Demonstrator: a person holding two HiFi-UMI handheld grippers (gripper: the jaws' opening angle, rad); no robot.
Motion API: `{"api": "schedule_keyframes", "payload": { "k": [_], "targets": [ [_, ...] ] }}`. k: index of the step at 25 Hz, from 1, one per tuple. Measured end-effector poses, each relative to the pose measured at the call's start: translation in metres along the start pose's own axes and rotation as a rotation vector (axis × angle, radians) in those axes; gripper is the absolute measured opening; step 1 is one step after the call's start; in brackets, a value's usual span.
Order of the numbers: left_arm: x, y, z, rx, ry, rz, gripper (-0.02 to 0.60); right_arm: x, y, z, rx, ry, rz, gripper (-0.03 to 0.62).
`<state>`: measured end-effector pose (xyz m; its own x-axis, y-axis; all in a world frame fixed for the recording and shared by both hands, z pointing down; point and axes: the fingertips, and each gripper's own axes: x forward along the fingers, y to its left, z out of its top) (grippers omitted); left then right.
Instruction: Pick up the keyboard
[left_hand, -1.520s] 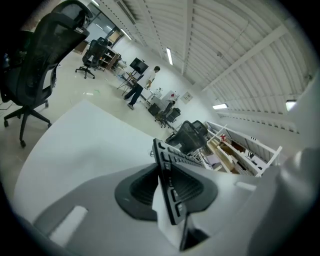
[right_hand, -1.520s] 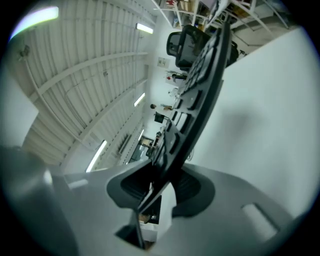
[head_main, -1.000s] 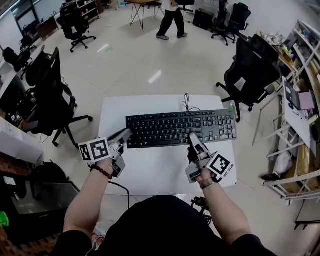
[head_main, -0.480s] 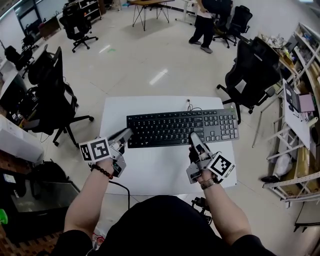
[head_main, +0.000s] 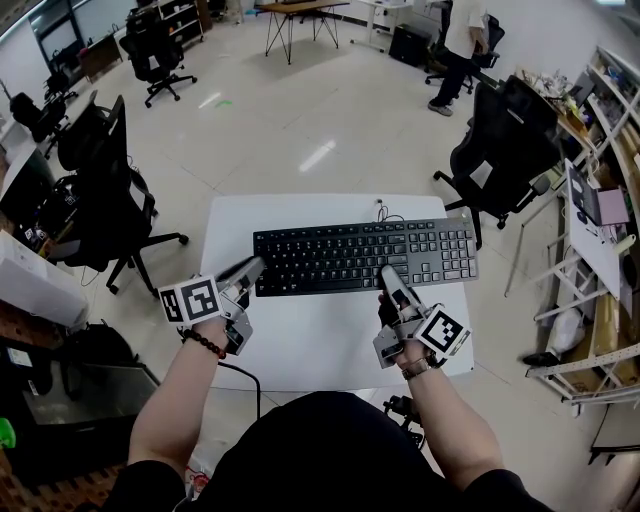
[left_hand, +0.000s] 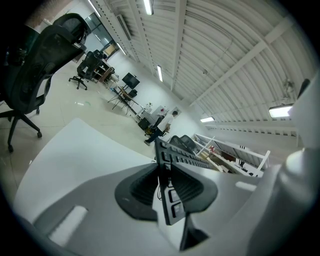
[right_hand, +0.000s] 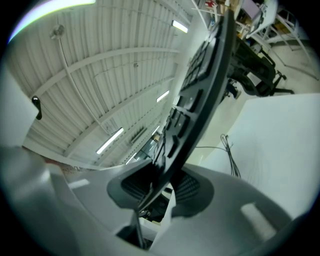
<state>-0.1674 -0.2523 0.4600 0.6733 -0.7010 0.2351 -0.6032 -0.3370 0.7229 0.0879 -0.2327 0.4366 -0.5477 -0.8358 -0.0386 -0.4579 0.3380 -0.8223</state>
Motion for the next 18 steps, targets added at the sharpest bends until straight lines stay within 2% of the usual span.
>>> {"api": "schedule_keyframes", "payload": {
  "k": [18],
  "targets": [
    [0.0057,-0.0014,0.0021,0.011,-0.005,-0.010,0.087,-0.0008,-0.0036,0.0028,-0.020,-0.012,0.003,0.112]
  ]
}}
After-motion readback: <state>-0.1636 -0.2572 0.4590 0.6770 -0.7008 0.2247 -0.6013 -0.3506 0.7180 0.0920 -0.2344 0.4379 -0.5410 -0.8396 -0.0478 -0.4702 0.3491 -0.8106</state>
